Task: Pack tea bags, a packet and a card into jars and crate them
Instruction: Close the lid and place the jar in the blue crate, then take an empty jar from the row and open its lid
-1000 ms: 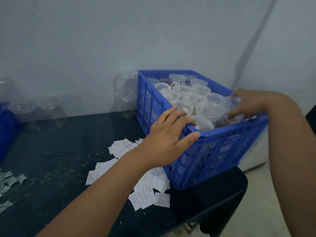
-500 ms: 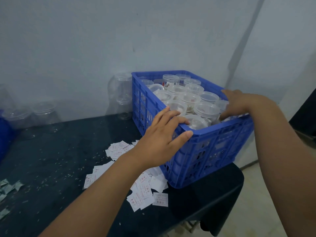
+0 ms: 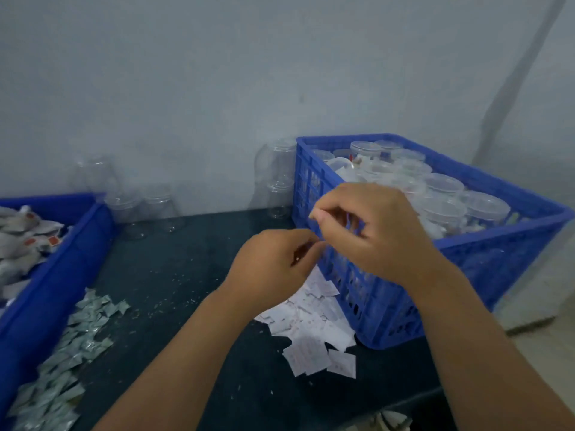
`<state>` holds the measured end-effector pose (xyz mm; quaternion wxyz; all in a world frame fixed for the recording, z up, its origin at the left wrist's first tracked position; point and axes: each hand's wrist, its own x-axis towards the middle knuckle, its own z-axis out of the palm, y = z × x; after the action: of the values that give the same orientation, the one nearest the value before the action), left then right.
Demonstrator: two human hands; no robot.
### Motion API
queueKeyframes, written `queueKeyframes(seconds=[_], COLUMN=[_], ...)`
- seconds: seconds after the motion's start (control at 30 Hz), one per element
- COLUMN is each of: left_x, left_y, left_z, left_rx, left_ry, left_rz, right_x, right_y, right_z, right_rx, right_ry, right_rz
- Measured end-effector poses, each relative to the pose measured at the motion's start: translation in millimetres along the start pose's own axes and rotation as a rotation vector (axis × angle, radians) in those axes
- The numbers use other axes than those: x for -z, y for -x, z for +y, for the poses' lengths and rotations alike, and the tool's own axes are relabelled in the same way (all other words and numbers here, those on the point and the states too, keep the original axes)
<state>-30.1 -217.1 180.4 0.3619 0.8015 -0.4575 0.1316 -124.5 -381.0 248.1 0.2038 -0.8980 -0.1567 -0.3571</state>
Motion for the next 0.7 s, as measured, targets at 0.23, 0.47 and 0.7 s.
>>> queueKeyframes(seconds=[0.23,0.47,0.7], left_x=[14,0,3], left_y=[107,164,164], left_z=[-116,-190,-200], left_rx=[0.418,0.734,0.747], left_ry=[-0.204,-0.178,0.026], left_rz=[0.043,0.208,0.263], right_x=[-134,-241,-326], right_y=[41,49,-68], right_z=[-17,5,26], right_rx=[-0.032,-0.34,-0.551], right_ry=[-0.125,-0.191,-0.418], right_rz=[-0.227,-0.547,-0.463])
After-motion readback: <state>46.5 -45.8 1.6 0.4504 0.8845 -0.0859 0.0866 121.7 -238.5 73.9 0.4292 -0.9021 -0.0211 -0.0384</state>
